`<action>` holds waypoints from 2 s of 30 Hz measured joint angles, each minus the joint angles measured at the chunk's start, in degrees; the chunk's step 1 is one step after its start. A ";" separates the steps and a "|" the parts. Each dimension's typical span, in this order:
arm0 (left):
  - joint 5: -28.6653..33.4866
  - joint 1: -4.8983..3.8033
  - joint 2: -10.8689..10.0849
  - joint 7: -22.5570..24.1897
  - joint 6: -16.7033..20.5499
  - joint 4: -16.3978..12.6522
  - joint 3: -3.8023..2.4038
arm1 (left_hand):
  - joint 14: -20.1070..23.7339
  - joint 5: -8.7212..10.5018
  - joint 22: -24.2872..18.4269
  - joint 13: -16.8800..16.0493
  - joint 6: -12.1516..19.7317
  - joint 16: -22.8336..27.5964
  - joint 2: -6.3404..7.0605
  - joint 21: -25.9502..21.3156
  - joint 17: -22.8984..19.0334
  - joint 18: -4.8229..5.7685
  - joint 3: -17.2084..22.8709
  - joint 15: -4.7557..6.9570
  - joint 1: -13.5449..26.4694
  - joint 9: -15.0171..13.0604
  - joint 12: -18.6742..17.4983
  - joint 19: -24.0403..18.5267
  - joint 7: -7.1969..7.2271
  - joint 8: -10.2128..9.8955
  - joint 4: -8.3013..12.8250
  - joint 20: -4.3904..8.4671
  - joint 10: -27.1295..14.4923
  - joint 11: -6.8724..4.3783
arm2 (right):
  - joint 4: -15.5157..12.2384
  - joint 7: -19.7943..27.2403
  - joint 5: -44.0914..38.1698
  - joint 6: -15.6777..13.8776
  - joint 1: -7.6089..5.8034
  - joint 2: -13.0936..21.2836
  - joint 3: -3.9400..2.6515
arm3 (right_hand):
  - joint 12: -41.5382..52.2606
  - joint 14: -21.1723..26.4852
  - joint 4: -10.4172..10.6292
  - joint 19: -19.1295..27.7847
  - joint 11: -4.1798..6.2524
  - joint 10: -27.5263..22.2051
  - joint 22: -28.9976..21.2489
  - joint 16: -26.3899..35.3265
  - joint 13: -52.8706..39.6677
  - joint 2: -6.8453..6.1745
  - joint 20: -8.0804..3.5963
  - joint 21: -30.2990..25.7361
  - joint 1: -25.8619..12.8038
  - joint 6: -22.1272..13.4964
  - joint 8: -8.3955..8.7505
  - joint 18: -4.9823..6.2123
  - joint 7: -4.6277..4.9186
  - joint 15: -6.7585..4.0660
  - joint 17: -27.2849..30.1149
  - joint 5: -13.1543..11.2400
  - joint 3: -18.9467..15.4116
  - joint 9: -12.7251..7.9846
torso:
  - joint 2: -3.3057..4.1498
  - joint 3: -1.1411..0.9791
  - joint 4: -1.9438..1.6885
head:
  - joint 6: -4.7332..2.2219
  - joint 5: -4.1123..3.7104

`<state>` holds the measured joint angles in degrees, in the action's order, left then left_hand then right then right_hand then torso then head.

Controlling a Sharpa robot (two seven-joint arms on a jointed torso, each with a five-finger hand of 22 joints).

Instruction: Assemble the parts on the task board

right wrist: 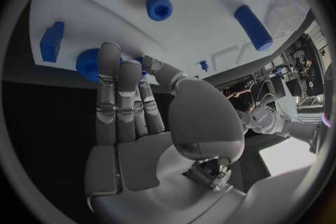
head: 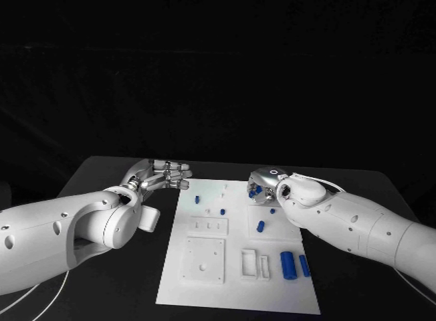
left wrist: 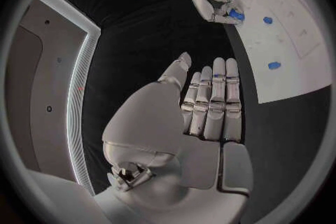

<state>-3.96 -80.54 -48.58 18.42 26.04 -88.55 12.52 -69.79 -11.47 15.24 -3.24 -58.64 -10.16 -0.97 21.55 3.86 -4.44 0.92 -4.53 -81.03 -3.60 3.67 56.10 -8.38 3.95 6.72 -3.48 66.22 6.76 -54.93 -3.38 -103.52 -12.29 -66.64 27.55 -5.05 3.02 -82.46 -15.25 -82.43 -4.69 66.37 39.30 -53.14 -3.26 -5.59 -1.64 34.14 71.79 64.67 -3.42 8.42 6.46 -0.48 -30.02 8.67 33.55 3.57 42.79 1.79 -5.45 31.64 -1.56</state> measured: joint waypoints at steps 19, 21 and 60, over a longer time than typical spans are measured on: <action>-0.06 -0.01 0.09 -0.22 -0.16 0.22 -0.01 | 0.00 0.00 -0.13 0.01 0.00 0.00 0.00 0.01 0.00 0.00 -0.16 0.00 0.00 0.00 0.00 0.42 0.00 0.00 -0.16 0.00 -0.40 0.00 | -1.49 -0.11 -0.10 -3.00 0.05 0.23 0.03 | 0.07 0.27 0.24 0.88 2.07 7.19 9.39 -0.01 -0.02 1.15 -2.11 5.99 -0.21 6.00 0.17 -1.06 -1.32 -1.57 -0.21 -4.07 2.93 0.22 | 0.46 0.19 0.05 | -0.86 0.27; -0.06 -0.01 0.10 -0.23 -0.16 0.27 -0.01 | 0.00 0.00 -0.13 0.00 0.00 0.00 0.00 0.01 0.00 0.01 -0.16 0.00 0.00 0.00 0.00 0.42 0.00 0.00 -0.16 0.00 -0.40 0.00 | -2.02 -0.28 -0.12 -4.01 0.06 0.29 0.03 | 0.07 0.08 0.24 0.93 2.14 7.26 10.27 0.00 -0.02 1.15 -2.16 6.00 -0.20 6.03 0.16 -1.36 -1.34 -1.77 -0.24 -4.25 2.93 0.23 | 0.48 0.21 0.05 | -1.02 0.38; -0.30 -0.87 1.48 -0.40 -0.19 0.14 -0.02 | 0.00 0.00 -0.20 -0.02 0.00 0.00 0.00 -0.22 0.00 0.01 -0.39 0.00 0.00 0.01 0.00 0.42 0.00 0.00 0.08 0.00 -0.40 0.00 | 2.90 -6.89 -3.64 -12.05 -0.40 -8.45 -0.05 | -0.03 0.08 0.94 0.21 2.34 7.45 17.60 0.01 -0.07 1.19 -2.43 1.45 -0.14 6.44 0.17 -1.87 -1.38 -1.76 -0.28 -4.67 3.62 0.23 | 1.36 1.16 -0.91 | -2.32 1.57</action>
<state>-4.26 -81.41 -47.10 18.02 25.84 -88.41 12.50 -69.79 -11.47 15.04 -3.26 -58.65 -10.16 -0.98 21.33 3.86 -4.43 0.53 -4.53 -81.04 -3.59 3.67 56.52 -8.38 3.95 6.80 -3.48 65.82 6.76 -52.03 -10.28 -107.16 -24.35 -67.04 19.10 -5.10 2.99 -82.39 -14.31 -82.22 -2.35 73.82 56.90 -53.13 -3.33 -4.40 -4.07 35.59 71.65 71.11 -3.25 6.55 5.07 -2.24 -30.30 4.00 37.17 3.80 44.15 2.95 -6.36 29.32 0.01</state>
